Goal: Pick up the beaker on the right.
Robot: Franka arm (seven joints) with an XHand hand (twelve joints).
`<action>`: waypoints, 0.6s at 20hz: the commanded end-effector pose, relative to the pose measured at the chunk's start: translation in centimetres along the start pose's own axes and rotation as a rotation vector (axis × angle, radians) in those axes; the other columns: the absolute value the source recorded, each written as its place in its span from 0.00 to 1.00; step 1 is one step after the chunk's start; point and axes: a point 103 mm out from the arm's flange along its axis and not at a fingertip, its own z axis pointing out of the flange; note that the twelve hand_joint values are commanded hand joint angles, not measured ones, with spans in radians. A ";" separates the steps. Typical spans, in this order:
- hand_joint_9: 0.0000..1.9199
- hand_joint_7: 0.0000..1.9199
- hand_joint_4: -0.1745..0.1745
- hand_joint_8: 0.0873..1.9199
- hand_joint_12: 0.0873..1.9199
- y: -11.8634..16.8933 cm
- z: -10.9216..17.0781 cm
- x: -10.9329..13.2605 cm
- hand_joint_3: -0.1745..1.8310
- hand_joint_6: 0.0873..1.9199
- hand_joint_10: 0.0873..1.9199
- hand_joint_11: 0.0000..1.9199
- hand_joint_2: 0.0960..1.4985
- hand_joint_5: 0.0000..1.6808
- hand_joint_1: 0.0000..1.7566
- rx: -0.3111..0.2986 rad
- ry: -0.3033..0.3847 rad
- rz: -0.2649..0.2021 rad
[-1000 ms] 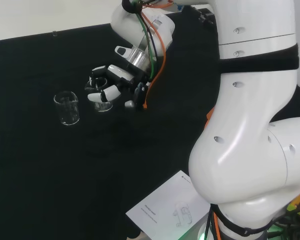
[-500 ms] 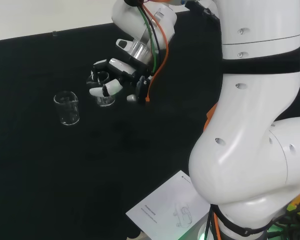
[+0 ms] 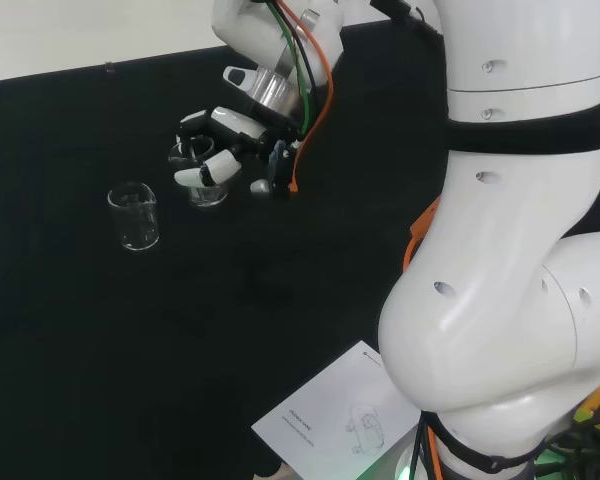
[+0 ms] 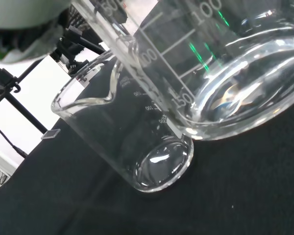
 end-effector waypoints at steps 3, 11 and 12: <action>0.60 0.57 0.75 0.83 0.72 0.0 0.0 1.0 0.58 0.70 0.74 0.63 0.40 0.57 0.60 -0.003 -0.005 -0.005; 0.61 0.57 0.75 0.84 0.72 0.3 -0.2 1.9 0.59 0.70 0.75 0.64 0.40 0.57 0.60 -0.018 -0.013 -0.014; 0.61 0.57 0.75 0.84 0.72 0.2 -0.2 2.0 0.59 0.70 0.75 0.64 0.40 0.57 0.60 -0.016 -0.014 -0.015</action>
